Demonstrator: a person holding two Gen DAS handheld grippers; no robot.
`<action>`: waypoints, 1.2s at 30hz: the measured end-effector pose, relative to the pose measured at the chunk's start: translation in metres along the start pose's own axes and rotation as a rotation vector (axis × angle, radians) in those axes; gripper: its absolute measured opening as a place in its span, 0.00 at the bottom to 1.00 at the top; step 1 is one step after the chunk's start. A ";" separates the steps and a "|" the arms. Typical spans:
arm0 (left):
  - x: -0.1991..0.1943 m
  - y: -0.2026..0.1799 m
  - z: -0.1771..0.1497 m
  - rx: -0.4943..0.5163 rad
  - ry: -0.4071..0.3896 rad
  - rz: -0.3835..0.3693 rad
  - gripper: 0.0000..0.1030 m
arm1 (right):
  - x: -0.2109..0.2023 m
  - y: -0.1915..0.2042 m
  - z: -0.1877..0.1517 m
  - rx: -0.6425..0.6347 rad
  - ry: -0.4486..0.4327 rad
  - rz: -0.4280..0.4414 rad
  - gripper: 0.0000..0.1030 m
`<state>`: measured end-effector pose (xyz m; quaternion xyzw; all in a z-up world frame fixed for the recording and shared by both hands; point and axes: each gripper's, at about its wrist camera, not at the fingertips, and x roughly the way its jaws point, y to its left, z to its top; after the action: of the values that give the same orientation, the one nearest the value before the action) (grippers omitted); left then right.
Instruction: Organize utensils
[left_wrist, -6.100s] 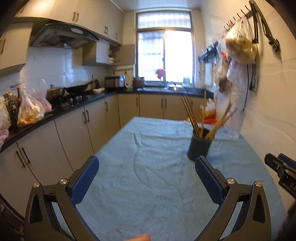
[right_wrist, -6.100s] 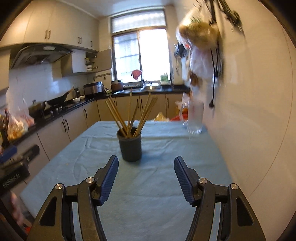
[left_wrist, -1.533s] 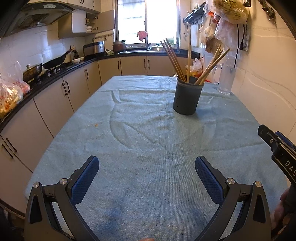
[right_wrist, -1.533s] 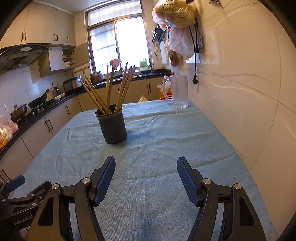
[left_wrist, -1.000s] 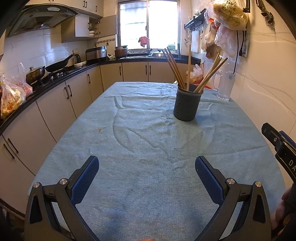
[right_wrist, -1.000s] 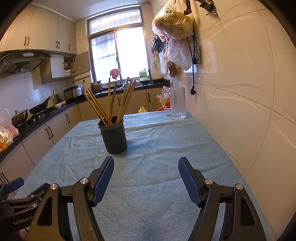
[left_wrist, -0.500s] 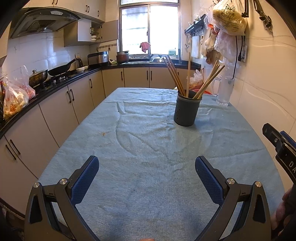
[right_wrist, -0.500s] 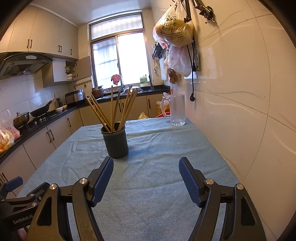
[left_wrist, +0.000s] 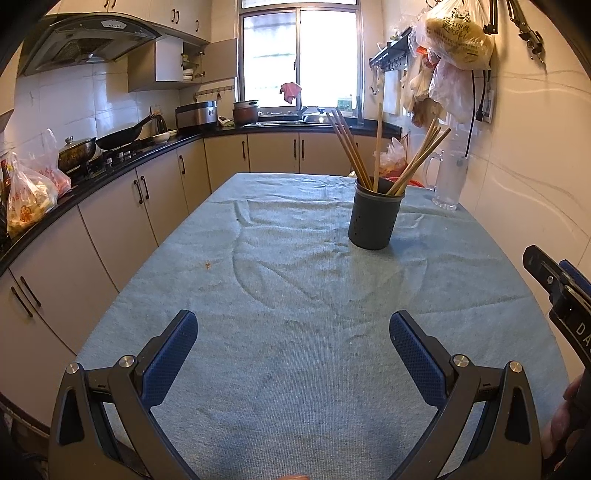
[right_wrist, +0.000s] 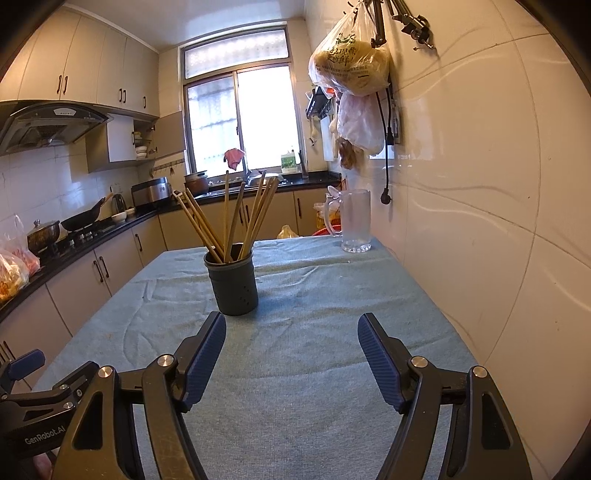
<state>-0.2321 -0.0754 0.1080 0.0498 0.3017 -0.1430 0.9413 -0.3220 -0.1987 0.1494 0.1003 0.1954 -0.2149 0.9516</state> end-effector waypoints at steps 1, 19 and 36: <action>0.001 0.000 0.000 0.000 0.001 0.000 1.00 | 0.000 0.000 0.000 0.000 0.001 0.000 0.76; 0.011 -0.003 -0.002 0.010 0.024 0.002 1.00 | 0.008 0.000 -0.004 -0.003 0.029 0.003 0.77; 0.018 -0.005 -0.003 0.020 0.039 -0.002 1.00 | 0.012 -0.001 -0.005 0.002 0.043 -0.001 0.77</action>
<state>-0.2212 -0.0838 0.0950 0.0619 0.3185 -0.1460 0.9346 -0.3142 -0.2030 0.1392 0.1058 0.2155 -0.2135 0.9470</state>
